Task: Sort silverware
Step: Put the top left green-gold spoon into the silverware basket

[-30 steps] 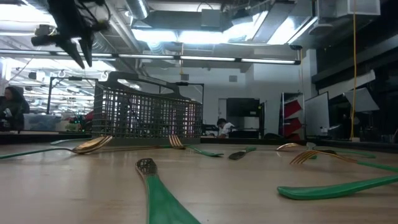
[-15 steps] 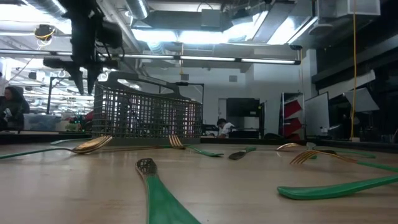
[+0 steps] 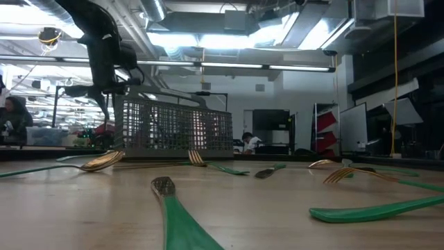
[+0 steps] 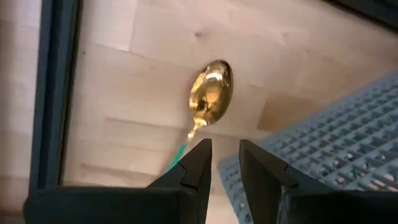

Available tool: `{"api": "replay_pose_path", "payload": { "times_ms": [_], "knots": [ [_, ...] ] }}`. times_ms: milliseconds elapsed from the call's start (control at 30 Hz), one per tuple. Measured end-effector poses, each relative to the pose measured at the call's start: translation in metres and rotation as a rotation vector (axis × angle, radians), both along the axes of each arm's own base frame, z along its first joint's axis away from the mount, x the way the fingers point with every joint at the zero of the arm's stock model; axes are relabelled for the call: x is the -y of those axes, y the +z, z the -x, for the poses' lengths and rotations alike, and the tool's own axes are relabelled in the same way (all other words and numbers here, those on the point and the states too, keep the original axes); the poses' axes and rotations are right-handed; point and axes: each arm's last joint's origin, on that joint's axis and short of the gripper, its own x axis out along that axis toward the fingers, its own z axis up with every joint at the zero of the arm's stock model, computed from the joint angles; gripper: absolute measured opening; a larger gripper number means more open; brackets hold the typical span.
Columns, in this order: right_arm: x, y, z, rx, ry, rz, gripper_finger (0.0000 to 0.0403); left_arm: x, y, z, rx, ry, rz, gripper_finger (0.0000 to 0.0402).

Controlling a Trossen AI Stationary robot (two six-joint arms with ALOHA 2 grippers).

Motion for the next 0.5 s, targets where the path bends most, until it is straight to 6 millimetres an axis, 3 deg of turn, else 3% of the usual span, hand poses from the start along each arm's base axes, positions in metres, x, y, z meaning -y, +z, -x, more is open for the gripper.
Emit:
{"api": "replay_pose_path", "payload": {
  "times_ms": [500],
  "knots": [
    [0.000,0.000,0.000,-0.001,-0.002,0.003,0.0108,0.008,-0.002,-0.012,0.063,-0.176,0.035,0.0072]
  ]
}}
